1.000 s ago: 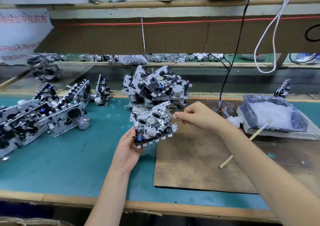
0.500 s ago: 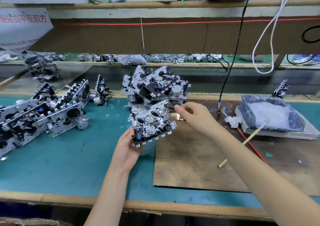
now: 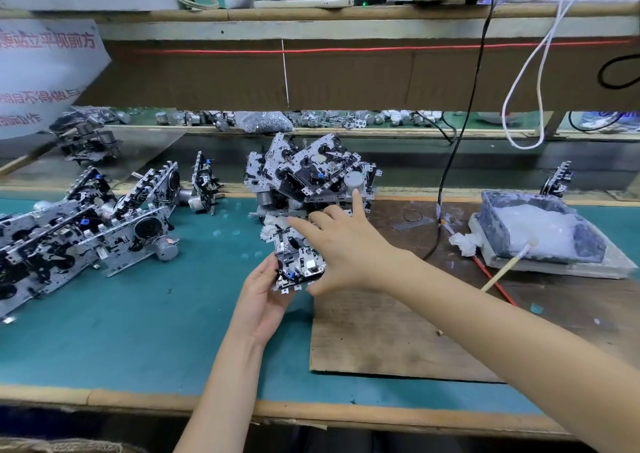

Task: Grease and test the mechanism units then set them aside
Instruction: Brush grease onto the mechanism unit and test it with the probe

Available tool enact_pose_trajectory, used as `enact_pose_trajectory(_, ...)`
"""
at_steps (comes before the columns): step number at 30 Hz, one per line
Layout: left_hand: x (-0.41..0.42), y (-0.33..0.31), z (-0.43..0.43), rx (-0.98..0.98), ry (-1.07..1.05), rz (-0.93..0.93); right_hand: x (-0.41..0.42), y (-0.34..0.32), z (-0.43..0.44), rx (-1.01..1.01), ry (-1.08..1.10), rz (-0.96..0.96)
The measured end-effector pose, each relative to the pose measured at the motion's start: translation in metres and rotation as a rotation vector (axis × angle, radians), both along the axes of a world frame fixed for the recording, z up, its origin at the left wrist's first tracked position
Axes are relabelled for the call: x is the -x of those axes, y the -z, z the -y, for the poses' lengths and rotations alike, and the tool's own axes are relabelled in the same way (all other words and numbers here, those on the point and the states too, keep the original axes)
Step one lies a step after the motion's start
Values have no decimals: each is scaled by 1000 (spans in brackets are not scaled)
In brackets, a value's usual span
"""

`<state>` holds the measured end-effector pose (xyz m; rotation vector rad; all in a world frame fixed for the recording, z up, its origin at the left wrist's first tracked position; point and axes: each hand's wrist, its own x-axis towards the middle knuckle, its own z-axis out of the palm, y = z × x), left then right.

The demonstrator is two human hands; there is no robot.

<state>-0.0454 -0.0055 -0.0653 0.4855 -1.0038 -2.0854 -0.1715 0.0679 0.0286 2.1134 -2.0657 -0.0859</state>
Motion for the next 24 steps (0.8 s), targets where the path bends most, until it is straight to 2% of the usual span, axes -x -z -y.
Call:
enact_pose_trajectory(10,5,0,-5,51,9,8,7,-4,-11,-11,18,179)
enact_pose_trajectory(12,5,0,-5,43,-11,7,14,-12,-20,79,42,332)
enact_pose_trajectory(14,5,2,-3,27,-35,7,29,-21,-32,224,154,436)
enact_pose_trajectory(16,6,2,-3,19,-51,16,47,-26,-48,298,339,387)
enact_pose_trajectory(18,6,3,-4,21,-63,29,64,-25,-67,198,545,252)
enact_pose_trajectory(21,9,3,-7,2,-80,23,80,-11,-97,-157,732,139)
enact_pose_trajectory(24,12,4,-8,-25,-80,22,93,7,-116,-357,797,222)
